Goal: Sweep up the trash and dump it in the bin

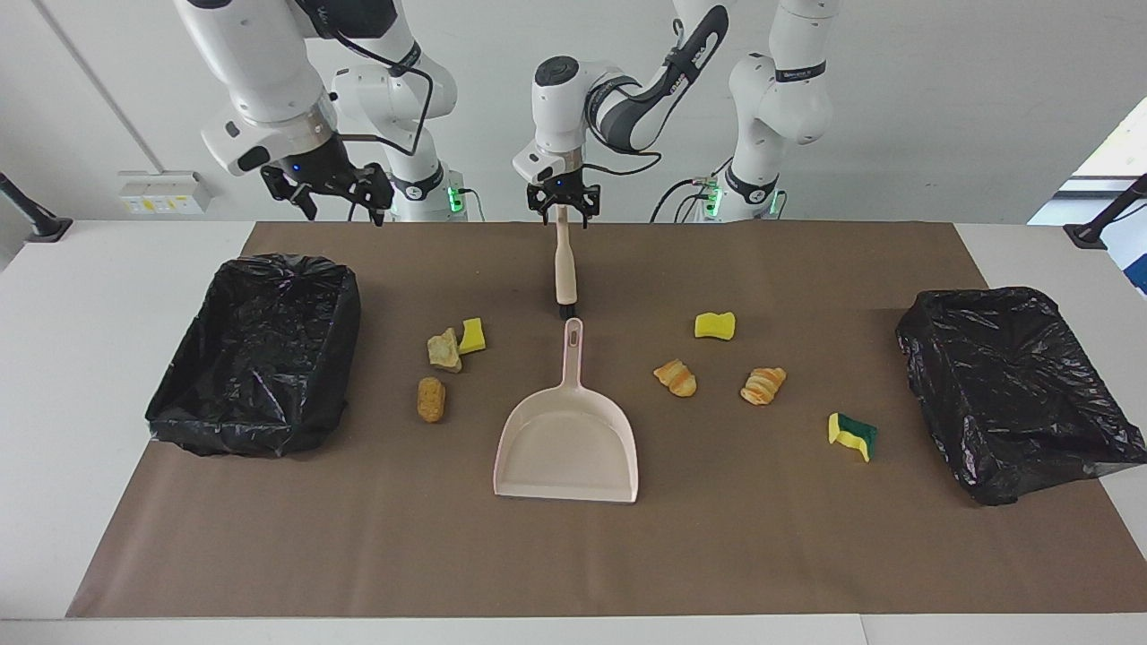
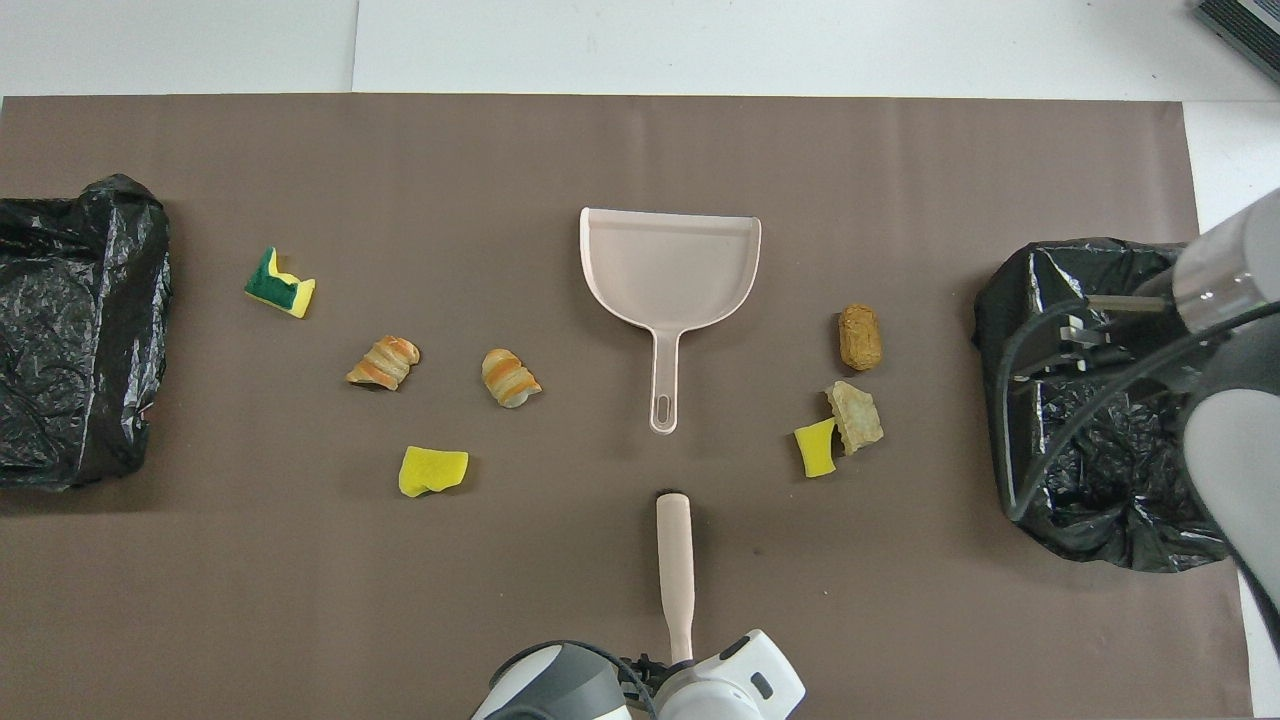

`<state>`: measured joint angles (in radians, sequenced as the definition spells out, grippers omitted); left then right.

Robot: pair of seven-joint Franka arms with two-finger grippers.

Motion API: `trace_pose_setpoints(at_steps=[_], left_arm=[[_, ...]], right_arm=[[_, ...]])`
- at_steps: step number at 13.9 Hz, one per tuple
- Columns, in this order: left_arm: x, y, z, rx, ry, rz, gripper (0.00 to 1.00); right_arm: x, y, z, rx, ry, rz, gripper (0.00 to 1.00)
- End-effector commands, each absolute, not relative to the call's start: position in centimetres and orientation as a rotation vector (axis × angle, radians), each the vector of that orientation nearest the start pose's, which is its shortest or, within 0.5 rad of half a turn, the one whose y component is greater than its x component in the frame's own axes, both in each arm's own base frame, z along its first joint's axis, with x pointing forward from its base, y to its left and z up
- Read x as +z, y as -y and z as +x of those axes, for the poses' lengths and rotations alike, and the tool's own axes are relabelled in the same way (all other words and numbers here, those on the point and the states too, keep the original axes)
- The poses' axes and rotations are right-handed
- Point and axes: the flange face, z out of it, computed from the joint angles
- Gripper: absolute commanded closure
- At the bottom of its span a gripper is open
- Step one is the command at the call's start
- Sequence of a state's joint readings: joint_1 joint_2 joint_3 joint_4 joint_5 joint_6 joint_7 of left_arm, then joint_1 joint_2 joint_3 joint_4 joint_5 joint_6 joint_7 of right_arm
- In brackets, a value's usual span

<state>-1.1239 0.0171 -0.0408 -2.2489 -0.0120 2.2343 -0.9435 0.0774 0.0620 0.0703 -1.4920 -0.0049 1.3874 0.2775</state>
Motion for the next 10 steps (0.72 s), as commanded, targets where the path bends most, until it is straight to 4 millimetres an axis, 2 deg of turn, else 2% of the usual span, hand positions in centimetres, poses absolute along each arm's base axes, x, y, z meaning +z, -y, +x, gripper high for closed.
trace_pose_setpoints(at_steps=[1, 3, 4, 5, 7, 9, 10], left_arm=[[35.2, 47.6, 20.2, 0.029, -0.306, -3.117, 0.31], [34.7, 47.5, 20.0, 0.038, -0.311, -3.109, 0.32], [34.6, 47.5, 20.0, 0.041, -0.317, -3.105, 0.35], [34.4, 47.5, 20.0, 0.044, -0.315, -3.102, 0.35], [34.4, 47.5, 20.0, 0.052, -0.31, -3.105, 0.45], [34.5, 47.5, 20.0, 0.077, -0.29, -3.109, 0.9], [35.1, 47.5, 20.3, 0.072, -0.289, -3.116, 1.0]], right_arm=[[58.4, -13.6, 59.3, 0.253, -0.38, -3.123, 0.0], [54.9, -19.9, 60.6, 0.242, -0.467, -3.045, 0.0], [52.9, -24.4, 60.2, 0.221, -0.483, -3.051, 0.0], [51.9, -27.5, 59.9, 0.197, -0.474, -3.038, 0.0], [49.0, -28.9, 60.8, 0.225, -0.495, -3.021, 0.0], [46.2, -31.4, 61.3, 0.231, -0.501, -2.965, 0.0], [44.8, -32.4, 61.1, 0.236, -0.478, -2.979, 0.0]])
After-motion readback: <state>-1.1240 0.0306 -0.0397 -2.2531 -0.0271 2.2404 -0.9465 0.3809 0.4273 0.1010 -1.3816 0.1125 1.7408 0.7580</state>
